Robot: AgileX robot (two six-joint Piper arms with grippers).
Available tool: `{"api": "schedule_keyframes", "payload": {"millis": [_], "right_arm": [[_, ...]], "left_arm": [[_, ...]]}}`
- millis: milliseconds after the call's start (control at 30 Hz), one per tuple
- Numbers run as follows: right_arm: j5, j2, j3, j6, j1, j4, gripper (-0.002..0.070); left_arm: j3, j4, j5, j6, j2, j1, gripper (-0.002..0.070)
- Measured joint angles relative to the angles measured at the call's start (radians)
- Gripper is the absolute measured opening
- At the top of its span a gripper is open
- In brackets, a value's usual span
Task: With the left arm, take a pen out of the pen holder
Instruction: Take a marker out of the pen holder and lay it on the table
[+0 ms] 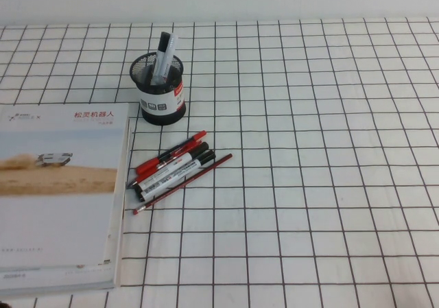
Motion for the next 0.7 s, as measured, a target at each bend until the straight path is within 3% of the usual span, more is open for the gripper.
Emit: {"api": "schedule_keyframes", "payload": {"millis": [233, 533, 700], "right_arm": [[0.000, 0.000, 0.000, 0.000, 0.000, 0.000, -0.0015], [0.000, 0.000, 0.000, 0.000, 0.000, 0.000, -0.0015], [0.000, 0.000, 0.000, 0.000, 0.000, 0.000, -0.0015]], "left_arm": [[0.106, -0.070, -0.030, 0.017, -0.191, 0.134, 0.0000], [0.109, -0.084, 0.027, -0.005, -0.195, 0.141, 0.0000], [0.109, -0.086, 0.147, -0.008, -0.195, 0.141, 0.0000]]}}
